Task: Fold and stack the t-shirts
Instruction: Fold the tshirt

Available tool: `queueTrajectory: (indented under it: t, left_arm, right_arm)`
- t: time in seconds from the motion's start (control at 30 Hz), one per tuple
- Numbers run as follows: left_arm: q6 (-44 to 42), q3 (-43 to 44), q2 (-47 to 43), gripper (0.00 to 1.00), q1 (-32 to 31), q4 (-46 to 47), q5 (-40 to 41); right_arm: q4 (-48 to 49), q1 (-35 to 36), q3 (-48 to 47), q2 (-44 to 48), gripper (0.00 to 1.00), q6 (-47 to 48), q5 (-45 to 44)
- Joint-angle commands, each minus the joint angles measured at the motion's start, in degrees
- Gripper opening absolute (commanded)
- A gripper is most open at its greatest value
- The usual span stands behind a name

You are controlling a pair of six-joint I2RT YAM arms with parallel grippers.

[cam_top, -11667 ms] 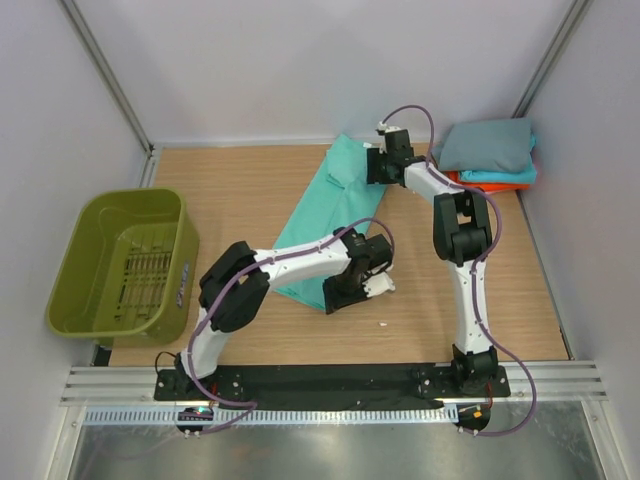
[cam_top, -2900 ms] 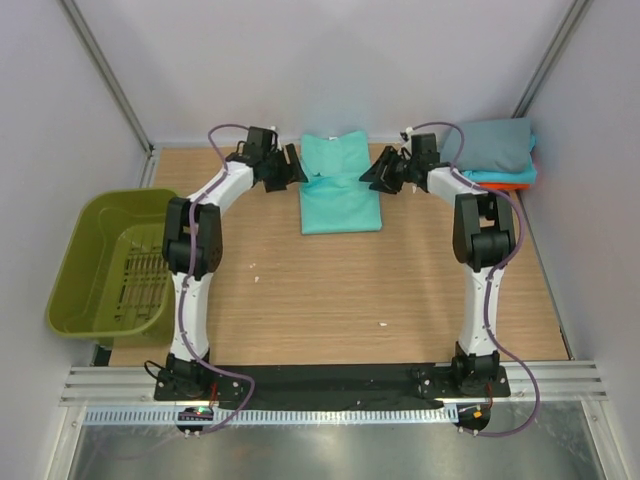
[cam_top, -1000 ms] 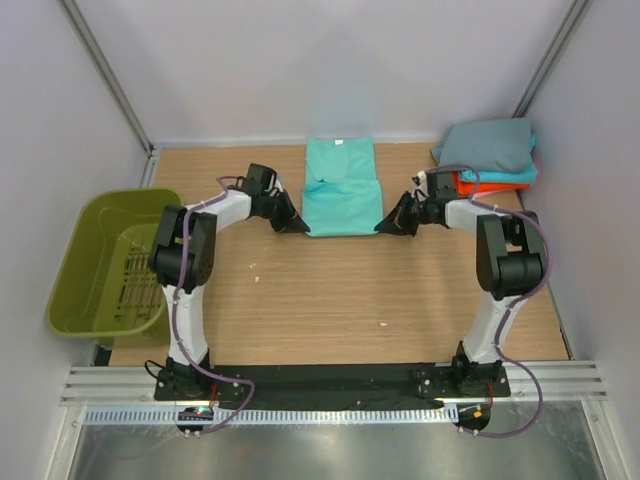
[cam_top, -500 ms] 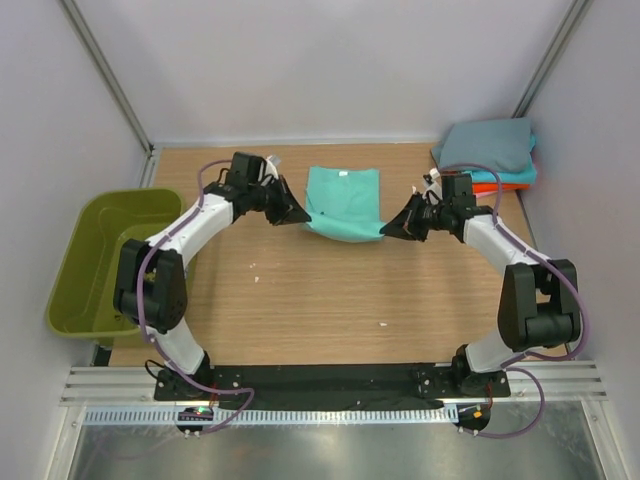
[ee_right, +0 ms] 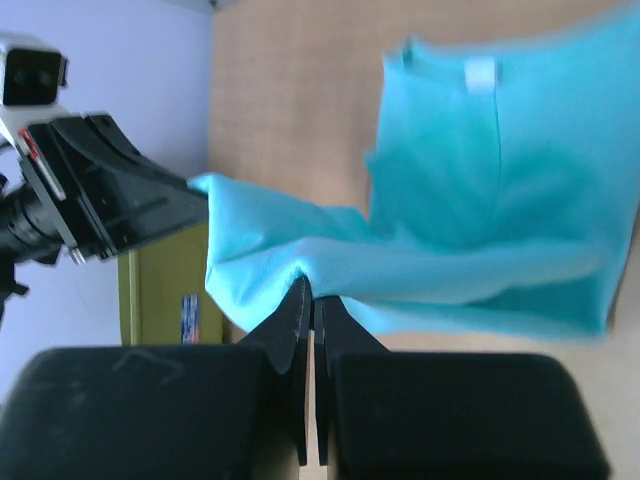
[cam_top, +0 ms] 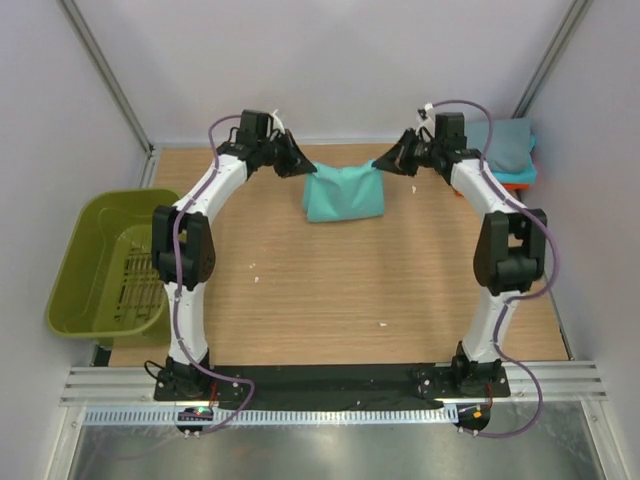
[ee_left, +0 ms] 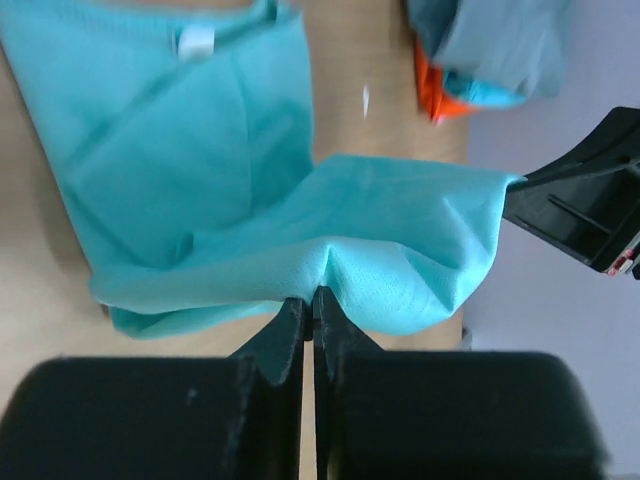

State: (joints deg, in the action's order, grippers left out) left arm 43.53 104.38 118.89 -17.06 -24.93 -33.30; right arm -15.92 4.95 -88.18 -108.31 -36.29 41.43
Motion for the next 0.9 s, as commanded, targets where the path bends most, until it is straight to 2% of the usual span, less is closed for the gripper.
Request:
queueTrajectory:
  t: [0.0,0.03,0.07,0.1,0.13,0.2,0.27,0.5,0.7,0.87]
  left_arm:
    - [-4.7,12.5,8.3,0.00,1.1,3.4,4.7]
    - [-5.9,15.7,9.9,0.10,1.1,4.4,8.1]
    - [-6.6,16.8,11.0,0.34,1.0,5.9,10.0]
    - [-8.3,18.0,13.1,0.67,1.0,5.7,14.9]
    - [-9.3,18.8,13.5,0.75,1.0,6.7,15.8]
    - [-10.8,19.2,13.5,0.87,0.9,6.7,18.1]
    - [-11.8,18.6,12.4,0.88,0.9,5.7,17.2]
    - [-12.3,13.4,10.0,0.88,-0.1,5.4,9.1]
    - [-10.6,12.3,14.8,0.86,-1.7,11.5,-0.6]
    - [-9.6,12.9,19.4,0.86,-3.9,14.8,-1.0]
  right_arm:
    - [5.0,-0.2,-18.9,-10.8,0.01,0.3,0.3]
    - [5.8,-0.2,-22.1,-16.0,0.04,0.8,-0.5]
    - [4.8,-0.2,-25.1,-18.6,0.27,1.3,-1.7]
    - [4.6,-0.2,-28.7,-21.2,0.39,2.4,-3.1]
    - [5.4,-0.3,-29.3,-22.0,0.53,3.2,-3.5]
    - [5.3,-0.6,-28.7,-21.8,0.62,3.7,-3.6]
    - [5.7,-1.0,-25.1,-20.4,0.66,4.0,-2.3]
    - [6.9,-4.2,-15.4,-16.8,0.67,7.4,-2.4]
    - [6.5,-6.6,-19.8,-23.4,0.66,11.3,-1.7]
    - [7.6,-7.5,-26.7,-30.0,0.67,11.1,-1.0]
